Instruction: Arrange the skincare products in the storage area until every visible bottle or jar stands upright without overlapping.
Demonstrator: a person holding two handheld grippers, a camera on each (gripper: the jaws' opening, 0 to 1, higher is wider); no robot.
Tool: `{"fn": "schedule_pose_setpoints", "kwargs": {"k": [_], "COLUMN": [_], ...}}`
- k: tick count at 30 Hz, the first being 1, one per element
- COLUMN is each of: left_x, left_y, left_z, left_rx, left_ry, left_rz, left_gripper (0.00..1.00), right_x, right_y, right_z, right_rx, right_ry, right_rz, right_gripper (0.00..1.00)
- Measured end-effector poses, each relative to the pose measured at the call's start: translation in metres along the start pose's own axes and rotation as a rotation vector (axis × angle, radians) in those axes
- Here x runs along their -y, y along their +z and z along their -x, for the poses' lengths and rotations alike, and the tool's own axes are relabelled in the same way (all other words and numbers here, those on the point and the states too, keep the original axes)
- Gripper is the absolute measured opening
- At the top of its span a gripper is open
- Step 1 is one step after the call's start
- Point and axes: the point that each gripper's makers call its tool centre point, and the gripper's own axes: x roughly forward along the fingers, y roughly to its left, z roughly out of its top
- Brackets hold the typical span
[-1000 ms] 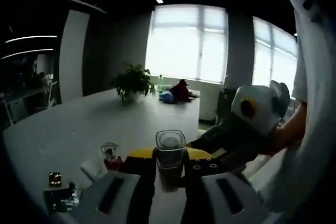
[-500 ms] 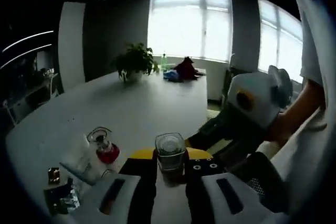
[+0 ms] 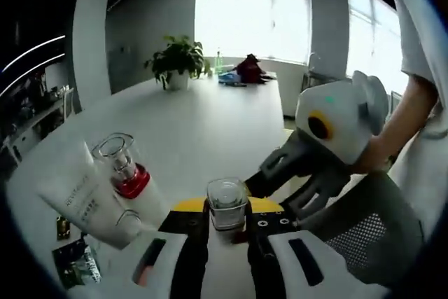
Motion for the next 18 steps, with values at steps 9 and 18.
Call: {"fn": "schedule_pose_setpoints", "kwargs": {"k": [9,18], "left_x": [0.0034,-0.0018], "left_y": [-0.0070,-0.0061], "left_z": [-0.0065,-0.0033], "left_rx": [-0.027,-0.008], "left_ry": [-0.057,-0.096], "left_rz": [-0.069,-0.033], "left_gripper": [0.14,0.15], "right_x": [-0.0015,0.0023], "right_y": [-0.0067,-0.0077], "right_z": [-0.0075,-0.0111], "right_rx": [-0.038,-0.046], "right_ry": [0.014,-0.011], "right_rz": [0.053,0.030], "right_gripper": [0.21,0.20]}}
